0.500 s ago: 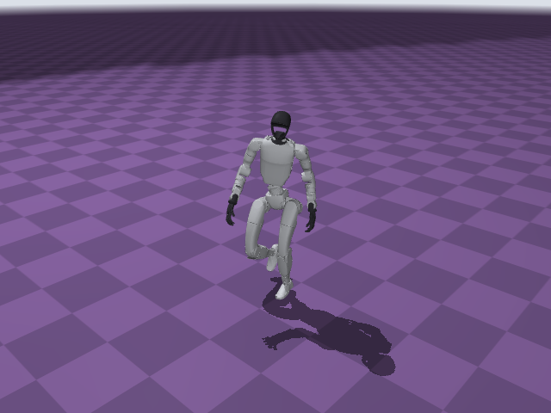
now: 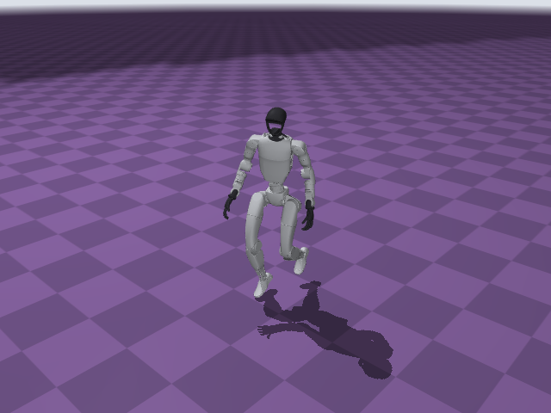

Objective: Run

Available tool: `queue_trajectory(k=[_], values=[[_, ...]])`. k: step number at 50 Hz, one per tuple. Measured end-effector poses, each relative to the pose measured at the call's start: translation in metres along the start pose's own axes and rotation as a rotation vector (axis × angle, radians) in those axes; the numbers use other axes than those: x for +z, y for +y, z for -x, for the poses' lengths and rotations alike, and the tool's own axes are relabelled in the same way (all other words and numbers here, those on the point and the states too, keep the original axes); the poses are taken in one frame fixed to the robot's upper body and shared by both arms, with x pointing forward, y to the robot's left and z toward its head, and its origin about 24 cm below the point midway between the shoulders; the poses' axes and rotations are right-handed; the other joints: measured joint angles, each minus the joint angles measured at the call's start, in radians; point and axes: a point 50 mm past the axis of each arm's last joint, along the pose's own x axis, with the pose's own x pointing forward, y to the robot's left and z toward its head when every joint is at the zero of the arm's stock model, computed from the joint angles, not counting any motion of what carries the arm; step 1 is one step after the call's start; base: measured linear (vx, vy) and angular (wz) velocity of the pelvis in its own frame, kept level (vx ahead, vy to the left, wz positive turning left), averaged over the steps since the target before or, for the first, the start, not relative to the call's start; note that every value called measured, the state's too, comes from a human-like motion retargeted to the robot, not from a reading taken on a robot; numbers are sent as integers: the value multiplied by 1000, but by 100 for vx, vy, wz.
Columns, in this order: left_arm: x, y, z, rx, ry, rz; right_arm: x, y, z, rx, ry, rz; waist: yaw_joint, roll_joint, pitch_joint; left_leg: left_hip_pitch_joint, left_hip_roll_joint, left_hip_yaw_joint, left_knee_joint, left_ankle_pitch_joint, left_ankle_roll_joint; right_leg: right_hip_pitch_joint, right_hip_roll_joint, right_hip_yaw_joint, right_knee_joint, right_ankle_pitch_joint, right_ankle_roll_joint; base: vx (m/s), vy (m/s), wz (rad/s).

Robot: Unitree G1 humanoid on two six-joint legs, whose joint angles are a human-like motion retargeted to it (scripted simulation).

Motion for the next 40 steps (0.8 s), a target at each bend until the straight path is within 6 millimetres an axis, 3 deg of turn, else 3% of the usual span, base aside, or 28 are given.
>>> queue_trajectory(k=[2,4,7,10,14,18,22,25,28,31,34,40], values=[[17,3,-4,7,-73,-32,-9,4,3,10,29,19,-24,17,-11,66,-29,-24,-94,-23,-15,-38,28,26,-63,87,53,-87,5,-27],[37,6,-7,16,-152,-62,-10,7,4,21,34,40,-48,19,-8,99,-57,-34,-194,-80,-1,-80,31,51,-80,110,86,-88,6,-13],[57,6,-7,25,-246,-106,-4,15,2,45,4,68,-68,16,8,89,-85,-28,-287,-199,44,-145,-2,54,28,24,71,-89,6,-14],[63,6,-6,34,-276,-136,19,23,-5,65,-76,86,-74,5,28,32,-112,-11,-311,-275,90,-189,-63,46,285,-106,22,-87,4,-9],[39,3,-1,16,-203,-167,61,27,-15,62,-217,106,-59,-10,23,-115,-127,19,-265,-313,143,-170,-141,65,638,-226,-31,-83,2,-8],[3,-2,8,-25,-75,-172,101,24,-22,40,-336,109,-35,-36,-23,-301,-128,50,-246,-241,169,-80,-159,122,829,-212,-5,-79,-2,0],[-37,-11,22,-64,65,-138,124,19,-25,18,-398,105,-11,-65,-66,-434,-129,76,-297,-115,162,83,-122,172,802,-144,77,-74,-7,12],[-60,-18,32,-79,155,-99,137,15,-27,0,-430,102,12,-75,-83,-496,-114,89,-353,-24,133,204,-83,180,664,-116,93,-75,-11,7],[-76,-27,41,-81,221,-56,148,8,-27,-34,-469,107,25,-77,-80,-541,-111,117,-403,39,104,275,-88,206,520,-241,92,-79,-1,8],[-82,-34,44,-69,251,-22,161,-2,-26,-98,-519,110,28,-62,-64,-579,-71,156,-405,64,84,269,-115,178,425,-449,26,-86,1,4],[-82,-39,45,-60,249,-13,163,-12,-25,-171,-542,105,18,-40,-44,-609,-32,169,-306,43,84,209,-121,143,401,-529,-20,-91,-3,8],[-62,-35,37,-46,155,-54,126,-34,-22,-285,-466,142,-12,18,-45,-534,33,114,138,-59,134,46,-70,117,383,-411,-48,-87,-5,6]])
